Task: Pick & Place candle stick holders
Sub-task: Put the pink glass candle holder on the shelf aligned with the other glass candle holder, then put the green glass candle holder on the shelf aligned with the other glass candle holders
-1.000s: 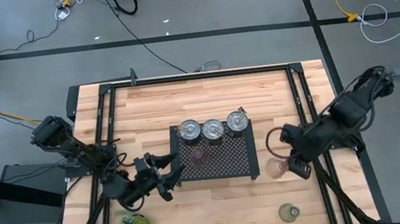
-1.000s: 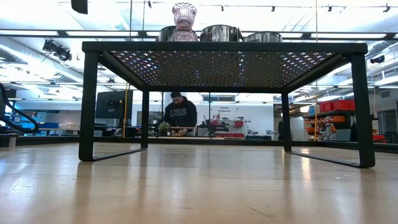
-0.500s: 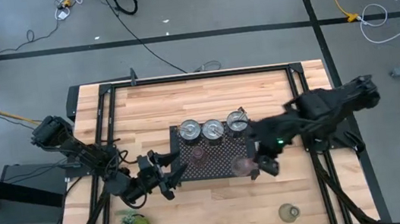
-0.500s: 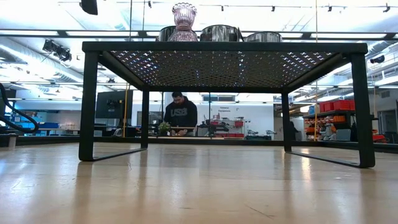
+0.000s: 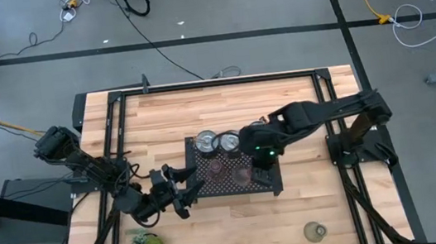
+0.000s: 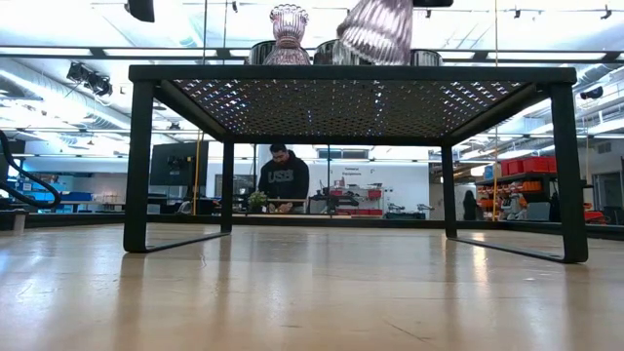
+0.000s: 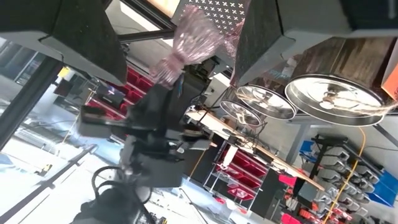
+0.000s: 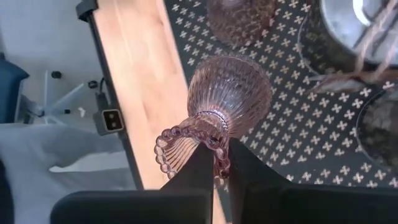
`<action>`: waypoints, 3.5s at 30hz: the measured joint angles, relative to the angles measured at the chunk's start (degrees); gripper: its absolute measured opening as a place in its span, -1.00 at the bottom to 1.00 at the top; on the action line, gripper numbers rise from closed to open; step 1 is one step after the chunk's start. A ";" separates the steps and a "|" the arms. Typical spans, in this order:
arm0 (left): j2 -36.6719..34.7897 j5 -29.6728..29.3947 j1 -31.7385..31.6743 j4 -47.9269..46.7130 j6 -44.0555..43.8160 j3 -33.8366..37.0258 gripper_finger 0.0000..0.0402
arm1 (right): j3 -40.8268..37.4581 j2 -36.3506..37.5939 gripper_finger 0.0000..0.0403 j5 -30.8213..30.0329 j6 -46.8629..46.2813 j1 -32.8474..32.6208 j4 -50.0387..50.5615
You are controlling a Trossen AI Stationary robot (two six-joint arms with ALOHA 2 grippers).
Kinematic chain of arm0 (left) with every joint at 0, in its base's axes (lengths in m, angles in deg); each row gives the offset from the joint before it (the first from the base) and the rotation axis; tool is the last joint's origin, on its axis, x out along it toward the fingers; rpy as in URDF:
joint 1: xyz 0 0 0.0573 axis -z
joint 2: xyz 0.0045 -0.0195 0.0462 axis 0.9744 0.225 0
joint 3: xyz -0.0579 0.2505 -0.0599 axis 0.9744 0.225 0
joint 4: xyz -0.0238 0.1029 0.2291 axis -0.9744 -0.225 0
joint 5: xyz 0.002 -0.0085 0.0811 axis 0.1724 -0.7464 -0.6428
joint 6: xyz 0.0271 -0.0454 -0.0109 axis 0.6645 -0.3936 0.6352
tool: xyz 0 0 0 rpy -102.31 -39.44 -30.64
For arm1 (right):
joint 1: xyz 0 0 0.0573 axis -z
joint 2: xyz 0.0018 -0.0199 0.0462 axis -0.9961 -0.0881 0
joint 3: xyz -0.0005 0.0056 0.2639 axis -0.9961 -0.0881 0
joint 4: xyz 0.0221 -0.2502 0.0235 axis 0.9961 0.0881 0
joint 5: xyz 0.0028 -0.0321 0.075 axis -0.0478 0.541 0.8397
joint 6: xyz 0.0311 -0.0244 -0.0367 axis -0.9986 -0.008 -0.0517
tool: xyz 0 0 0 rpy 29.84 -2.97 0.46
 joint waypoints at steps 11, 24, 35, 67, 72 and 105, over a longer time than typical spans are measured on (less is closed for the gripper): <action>0.00 0.00 0.00 -0.19 0.04 0.00 0.48 | 0.00 -1.90 -0.96 0.75 2.40 1.82 -2.20; 0.00 0.00 0.00 -0.26 0.12 0.00 0.48 | 0.00 -1.90 -0.83 1.36 3.06 2.05 -2.58; 0.00 0.00 0.00 -0.25 0.01 0.00 0.48 | 0.00 -1.90 -0.79 1.32 4.43 2.07 -5.87; 0.00 0.00 0.02 -0.20 -0.03 0.00 0.48 | -0.02 -1.69 -0.52 0.09 5.38 5.31 -7.39; 0.00 0.00 0.02 -0.22 -0.03 0.00 0.48 | -0.01 -1.64 -0.53 1.89 6.52 5.46 -5.37; 0.02 0.90 -0.04 -0.24 0.41 0.00 0.48 | -11.63 13.33 -0.53 -9.05 -31.45 -22.83 16.85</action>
